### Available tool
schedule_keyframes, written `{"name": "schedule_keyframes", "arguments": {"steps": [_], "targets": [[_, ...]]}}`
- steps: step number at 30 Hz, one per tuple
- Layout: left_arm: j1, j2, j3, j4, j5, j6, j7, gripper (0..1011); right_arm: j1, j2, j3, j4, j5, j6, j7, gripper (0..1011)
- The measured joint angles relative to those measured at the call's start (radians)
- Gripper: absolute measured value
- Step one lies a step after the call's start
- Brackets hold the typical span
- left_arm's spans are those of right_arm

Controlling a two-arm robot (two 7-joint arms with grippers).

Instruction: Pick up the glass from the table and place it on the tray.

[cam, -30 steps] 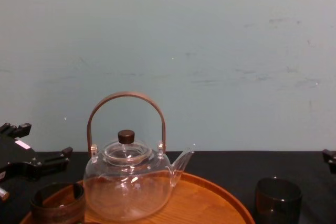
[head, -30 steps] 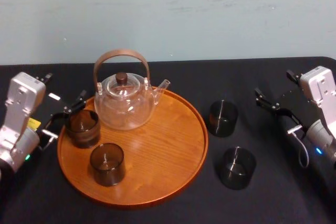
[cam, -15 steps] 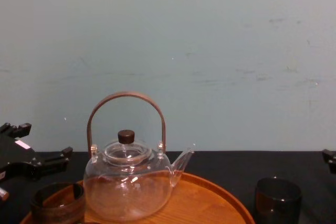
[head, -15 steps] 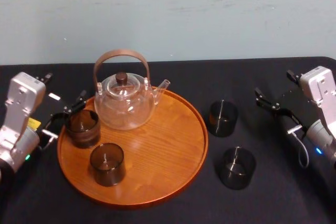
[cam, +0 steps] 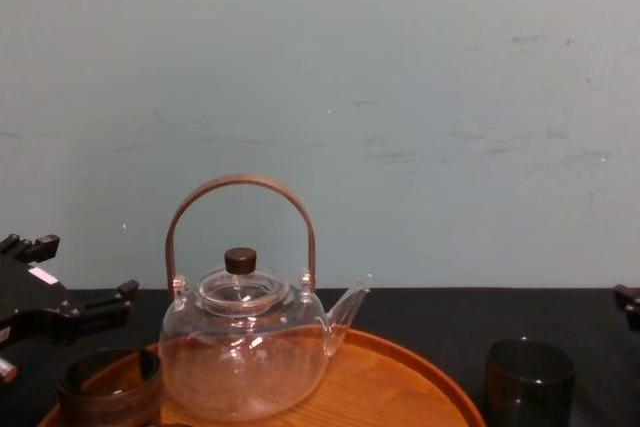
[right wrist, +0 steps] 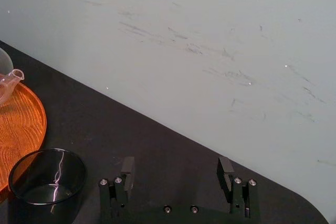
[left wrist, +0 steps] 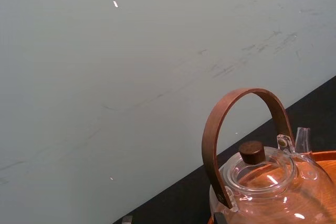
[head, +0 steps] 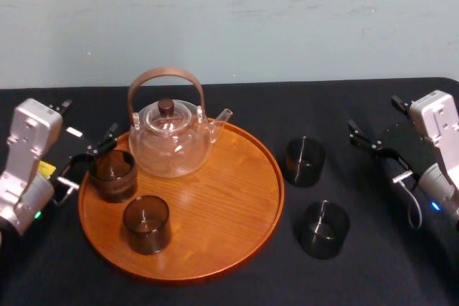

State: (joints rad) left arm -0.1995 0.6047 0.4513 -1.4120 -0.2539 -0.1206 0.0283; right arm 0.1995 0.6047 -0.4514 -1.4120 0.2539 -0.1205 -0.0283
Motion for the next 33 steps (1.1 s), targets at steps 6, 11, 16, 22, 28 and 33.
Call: {"name": "schedule_keyframes", "arguments": {"steps": [6,11,16,22,28,33], "targets": [[0.0,0.0,0.0,0.0,0.0,0.0,0.0,1002,0.0,0.0,0.0,0.0,0.0,0.0,0.0,1002],[0.0,0.0,0.0,0.0,0.0,0.0,0.0,1001,0.0,0.0,0.0,0.0,0.0,0.0,0.0,1002],[0.0,0.0,0.0,0.0,0.0,0.0,0.0,1001,0.0,0.0,0.0,0.0,0.0,0.0,0.0,1002],[0.0,0.0,0.0,0.0,0.0,0.0,0.0,1002,-0.005,-0.001,0.011,-0.004,0.001,0.0,0.02,1002],[0.0,0.0,0.0,0.0,0.0,0.0,0.0,1001,-0.028,0.011,0.034,-0.035,0.022,0.016,0.054,1002],[0.0,0.0,0.0,0.0,0.0,0.0,0.0,1001,-0.065,0.034,0.068,-0.085,0.059,0.043,0.089,1002]]}}
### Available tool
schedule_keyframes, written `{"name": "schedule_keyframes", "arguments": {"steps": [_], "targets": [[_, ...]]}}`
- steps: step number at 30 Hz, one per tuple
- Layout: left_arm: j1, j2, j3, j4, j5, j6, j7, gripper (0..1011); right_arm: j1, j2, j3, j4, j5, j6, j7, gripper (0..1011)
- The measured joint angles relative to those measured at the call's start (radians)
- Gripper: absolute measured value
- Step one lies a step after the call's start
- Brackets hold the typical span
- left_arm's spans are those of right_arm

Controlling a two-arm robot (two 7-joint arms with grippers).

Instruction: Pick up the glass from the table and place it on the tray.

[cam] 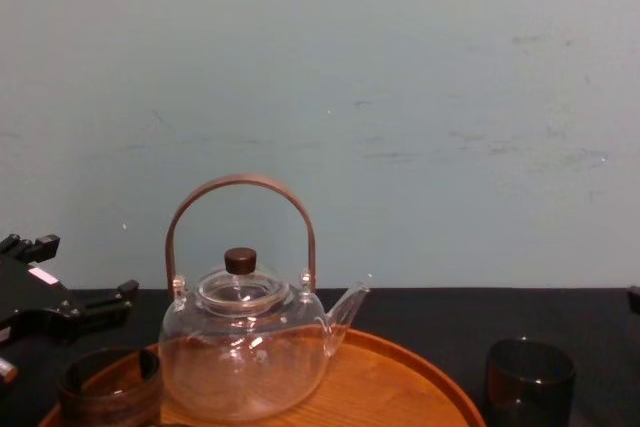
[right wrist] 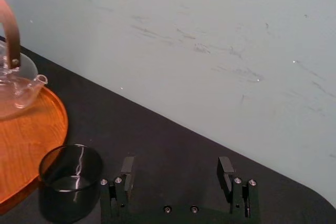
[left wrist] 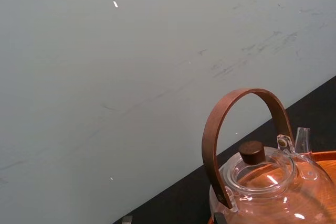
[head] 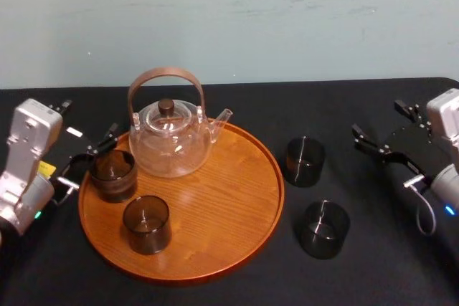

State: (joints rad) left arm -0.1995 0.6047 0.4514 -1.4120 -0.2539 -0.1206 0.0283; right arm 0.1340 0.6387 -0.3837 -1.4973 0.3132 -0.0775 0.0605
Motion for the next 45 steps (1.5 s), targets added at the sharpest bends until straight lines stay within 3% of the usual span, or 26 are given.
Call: {"name": "schedule_keyframes", "arguments": {"steps": [11,22,33,45], "targets": [[0.0,0.0,0.0,0.0,0.0,0.0,0.0,1001,-0.114,0.059,0.09,-0.125,0.108,0.07,0.077,1002],[0.0,0.0,0.0,0.0,0.0,0.0,0.0,1001,-0.234,0.119,0.159,-0.221,0.17,0.128,0.146,1002],[0.0,0.0,0.0,0.0,0.0,0.0,0.0,1002,-0.317,0.177,0.185,-0.25,0.166,0.135,0.242,1002],[0.0,0.0,0.0,0.0,0.0,0.0,0.0,1001,-0.328,0.205,0.165,-0.228,0.109,0.116,0.343,1002]]}}
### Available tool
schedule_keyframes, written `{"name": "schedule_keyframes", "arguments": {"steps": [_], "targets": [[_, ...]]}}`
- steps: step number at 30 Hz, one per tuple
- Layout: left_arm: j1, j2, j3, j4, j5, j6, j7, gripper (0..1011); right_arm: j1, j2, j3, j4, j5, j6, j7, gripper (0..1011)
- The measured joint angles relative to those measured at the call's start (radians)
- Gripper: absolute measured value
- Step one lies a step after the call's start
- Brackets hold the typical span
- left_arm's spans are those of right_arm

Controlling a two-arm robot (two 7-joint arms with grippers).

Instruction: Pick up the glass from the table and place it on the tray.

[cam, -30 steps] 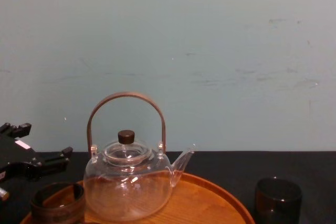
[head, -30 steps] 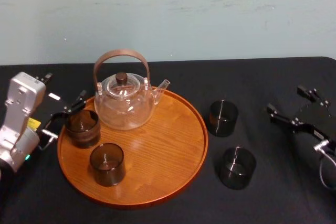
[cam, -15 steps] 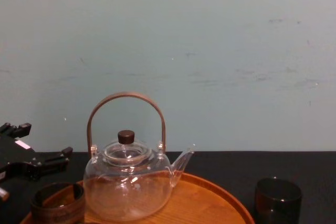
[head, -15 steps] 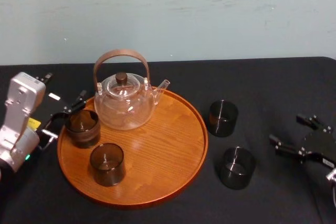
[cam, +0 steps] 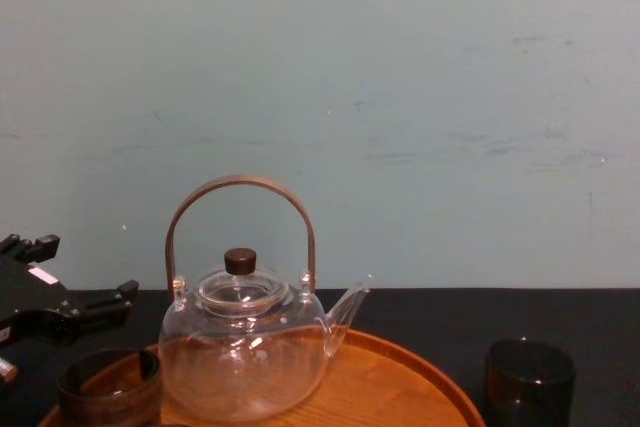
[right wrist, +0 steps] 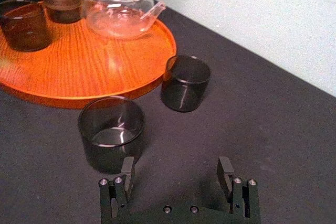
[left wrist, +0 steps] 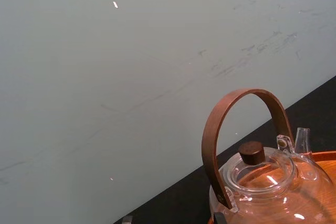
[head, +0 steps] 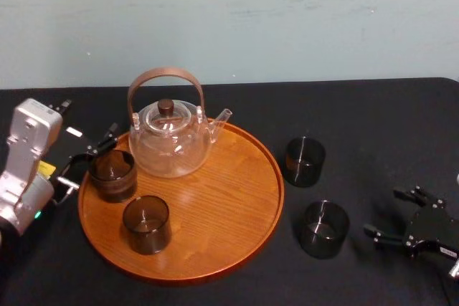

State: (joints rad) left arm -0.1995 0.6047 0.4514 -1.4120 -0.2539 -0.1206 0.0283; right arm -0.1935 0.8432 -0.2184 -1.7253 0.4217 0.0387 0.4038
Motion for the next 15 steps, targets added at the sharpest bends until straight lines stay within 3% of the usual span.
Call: {"name": "schedule_keyframes", "arguments": {"steps": [15], "targets": [[0.0,0.0,0.0,0.0,0.0,0.0,0.0,1001,0.02,-0.016,-0.032,0.012,-0.061,-0.002,0.088,1002]]}}
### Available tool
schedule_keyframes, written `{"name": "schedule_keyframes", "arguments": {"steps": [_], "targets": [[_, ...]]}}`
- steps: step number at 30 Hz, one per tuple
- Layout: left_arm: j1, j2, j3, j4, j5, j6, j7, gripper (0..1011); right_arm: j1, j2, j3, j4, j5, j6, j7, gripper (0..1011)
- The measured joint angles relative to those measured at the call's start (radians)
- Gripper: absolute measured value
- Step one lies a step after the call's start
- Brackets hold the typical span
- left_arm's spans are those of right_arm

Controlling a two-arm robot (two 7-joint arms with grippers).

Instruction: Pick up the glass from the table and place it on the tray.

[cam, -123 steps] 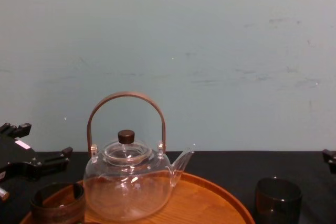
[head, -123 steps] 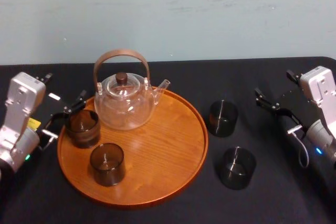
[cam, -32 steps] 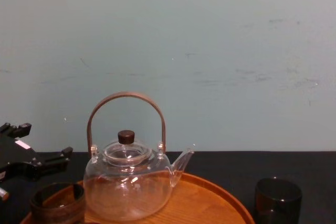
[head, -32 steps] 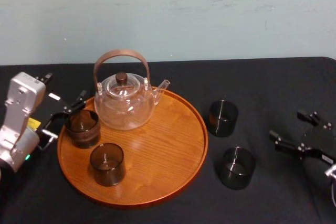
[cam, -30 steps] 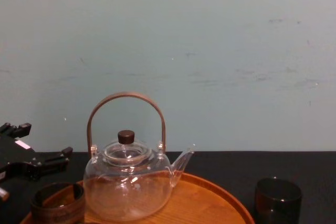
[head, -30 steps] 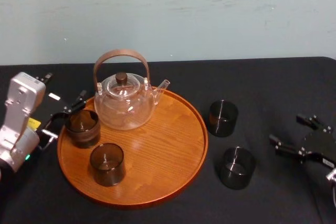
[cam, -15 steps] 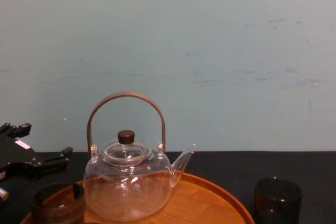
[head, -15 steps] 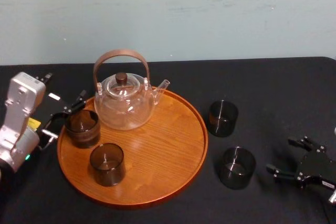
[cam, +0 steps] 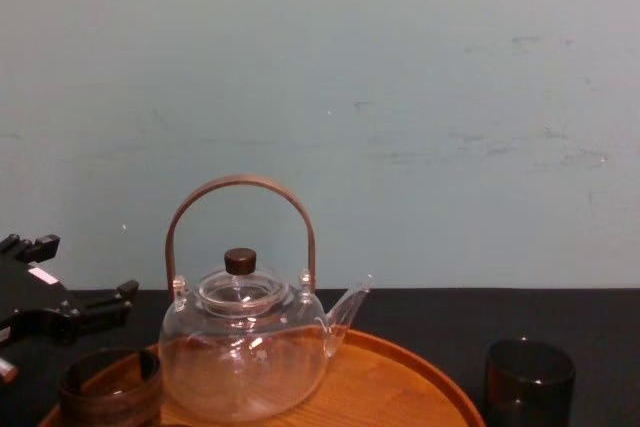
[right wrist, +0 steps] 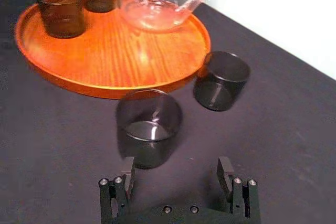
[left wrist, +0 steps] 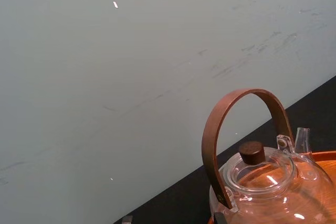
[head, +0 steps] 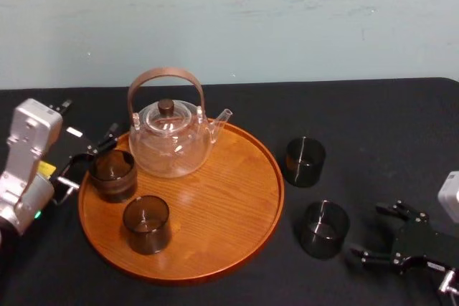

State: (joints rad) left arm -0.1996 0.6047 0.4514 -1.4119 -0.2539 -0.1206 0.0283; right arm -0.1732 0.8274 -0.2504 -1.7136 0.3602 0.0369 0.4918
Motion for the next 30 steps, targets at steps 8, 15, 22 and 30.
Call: {"name": "schedule_keyframes", "arguments": {"steps": [8,15,22,30], "targets": [[0.0,0.0,0.0,0.0,0.0,0.0,0.0,1001,0.013,-0.02,-0.016,-0.002,-0.025,-0.001,0.036,1002],[0.0,0.0,0.0,0.0,0.0,0.0,0.0,1001,0.036,-0.041,-0.03,0.008,-0.038,-0.001,0.054,1002],[0.0,0.0,0.0,0.0,0.0,0.0,0.0,1001,0.075,-0.065,-0.051,0.031,-0.052,0.003,0.067,1002],[0.0,0.0,0.0,0.0,0.0,0.0,0.0,1001,0.116,-0.089,-0.074,0.059,-0.059,0.016,0.076,1002]]}}
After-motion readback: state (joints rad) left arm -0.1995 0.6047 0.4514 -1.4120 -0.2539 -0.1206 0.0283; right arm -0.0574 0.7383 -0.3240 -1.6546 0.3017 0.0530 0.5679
